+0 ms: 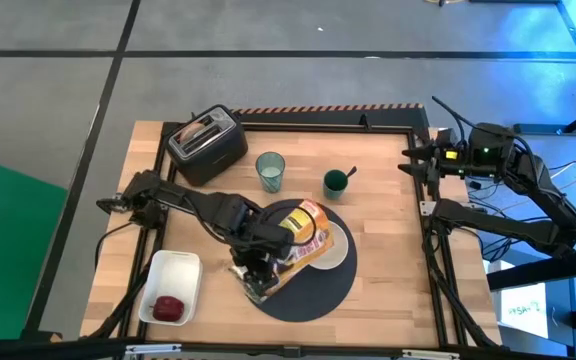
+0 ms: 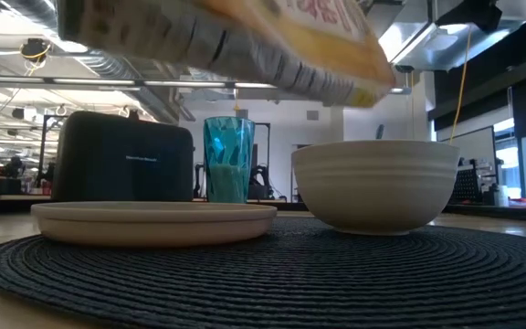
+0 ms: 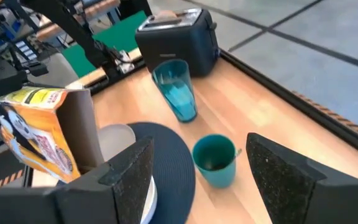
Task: Arrange a breakfast setting
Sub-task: Pour the cereals from the cereal box into the white bowl
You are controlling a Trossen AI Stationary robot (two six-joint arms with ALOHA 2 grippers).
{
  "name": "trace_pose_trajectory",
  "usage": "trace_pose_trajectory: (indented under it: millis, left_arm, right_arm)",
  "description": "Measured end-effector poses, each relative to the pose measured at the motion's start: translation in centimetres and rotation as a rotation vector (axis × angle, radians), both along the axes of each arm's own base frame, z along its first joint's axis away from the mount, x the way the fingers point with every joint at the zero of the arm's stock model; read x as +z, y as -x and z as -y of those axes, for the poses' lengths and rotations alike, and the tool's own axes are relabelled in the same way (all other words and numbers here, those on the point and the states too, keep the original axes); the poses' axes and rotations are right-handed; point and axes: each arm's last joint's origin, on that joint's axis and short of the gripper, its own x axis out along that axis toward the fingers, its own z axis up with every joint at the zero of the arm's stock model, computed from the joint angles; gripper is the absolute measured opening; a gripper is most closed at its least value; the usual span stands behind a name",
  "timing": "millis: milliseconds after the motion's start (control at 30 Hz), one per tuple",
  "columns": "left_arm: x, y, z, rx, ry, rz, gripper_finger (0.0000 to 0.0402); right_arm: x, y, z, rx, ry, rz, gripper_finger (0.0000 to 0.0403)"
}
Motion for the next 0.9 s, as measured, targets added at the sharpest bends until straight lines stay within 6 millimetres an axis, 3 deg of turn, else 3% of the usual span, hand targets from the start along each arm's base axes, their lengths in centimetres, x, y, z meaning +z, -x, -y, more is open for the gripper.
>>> trace_pose_trajectory:
  millis: [200, 567, 900]
  left_arm:
    - [-1.0, -1.0, -0.6, 0.039, 0.096, -0.075, 0.0179]
    - [-0.4, -2.1, -2.8, 0.104, 0.282, -0.08, 0.0179]
    - [-0.4, -2.3, -3.6, 0.118, 0.296, -0.077, 0.0179]
  right_arm:
    - [-0.1, 0.0, 0.0, 0.0, -0.007, -0.013, 0.0248]
    - [-0.1, 0.0, 0.0, 0.002, -0.008, -0.012, 0.0248]
    - [-0.2, 0.1, 0.0, 0.01, 0.008, -0.024, 0.0248]
